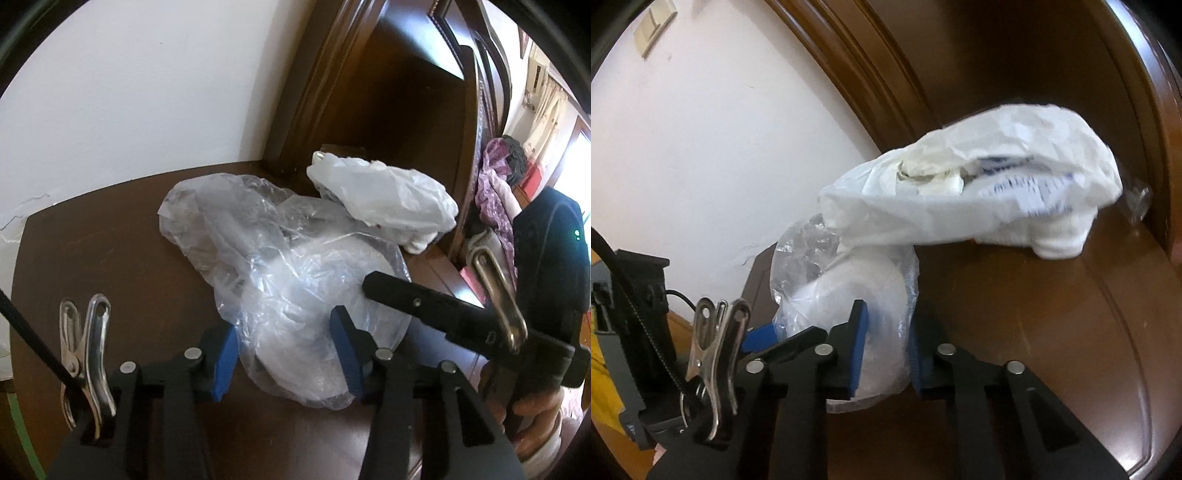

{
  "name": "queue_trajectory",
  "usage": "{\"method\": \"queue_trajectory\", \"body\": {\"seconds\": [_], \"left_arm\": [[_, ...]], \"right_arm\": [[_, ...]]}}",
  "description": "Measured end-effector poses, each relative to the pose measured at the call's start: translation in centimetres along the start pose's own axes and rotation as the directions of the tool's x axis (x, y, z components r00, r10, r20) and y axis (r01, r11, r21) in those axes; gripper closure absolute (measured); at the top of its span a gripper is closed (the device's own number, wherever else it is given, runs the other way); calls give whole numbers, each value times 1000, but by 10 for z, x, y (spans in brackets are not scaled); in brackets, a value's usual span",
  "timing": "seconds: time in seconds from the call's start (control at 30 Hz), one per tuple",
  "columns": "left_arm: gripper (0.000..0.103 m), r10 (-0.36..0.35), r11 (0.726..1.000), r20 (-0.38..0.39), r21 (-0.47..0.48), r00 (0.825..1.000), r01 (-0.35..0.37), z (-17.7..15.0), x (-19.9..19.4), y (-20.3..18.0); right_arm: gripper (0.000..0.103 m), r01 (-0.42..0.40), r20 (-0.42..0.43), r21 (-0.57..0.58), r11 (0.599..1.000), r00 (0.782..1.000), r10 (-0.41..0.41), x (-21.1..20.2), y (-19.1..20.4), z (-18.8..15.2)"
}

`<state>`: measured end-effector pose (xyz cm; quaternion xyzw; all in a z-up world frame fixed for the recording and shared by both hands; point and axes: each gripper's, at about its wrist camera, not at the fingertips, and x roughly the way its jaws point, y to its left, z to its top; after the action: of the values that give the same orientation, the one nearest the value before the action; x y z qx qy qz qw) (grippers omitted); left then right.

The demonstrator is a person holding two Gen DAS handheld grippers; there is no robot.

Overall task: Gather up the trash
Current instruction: 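Close the right tool on the clear plastic bag with the plate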

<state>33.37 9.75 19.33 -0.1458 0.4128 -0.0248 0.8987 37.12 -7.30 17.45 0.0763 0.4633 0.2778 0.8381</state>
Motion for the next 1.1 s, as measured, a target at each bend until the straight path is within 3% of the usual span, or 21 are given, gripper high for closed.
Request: {"method": "queue_trajectory", "body": {"seconds": [0.2,0.33,0.4,0.83,1.1], "left_arm": [[58,7,1000,8,-15,1000,-7,-16,-16,2],[72,75,997,49,11,996,-76,-24,-31,-3],[76,75,997,57,7,996,-75,-29,-39,-2],[77,33,999,56,17,998,-34,-84,-86,-11],[77,17,1000,55,6,998,-17,-123,-117,-19]], "right_arm": [[85,-18,-3,-24,1000,1000,18,-16,4,-18],[89,-17,5,-78,997,1000,17,-26,18,-33],[91,-31,9,-77,997,999,32,-31,22,-39],[93,-146,33,-40,989,989,147,-87,27,-95],[93,-200,46,-45,979,978,202,-101,45,-134]]}}
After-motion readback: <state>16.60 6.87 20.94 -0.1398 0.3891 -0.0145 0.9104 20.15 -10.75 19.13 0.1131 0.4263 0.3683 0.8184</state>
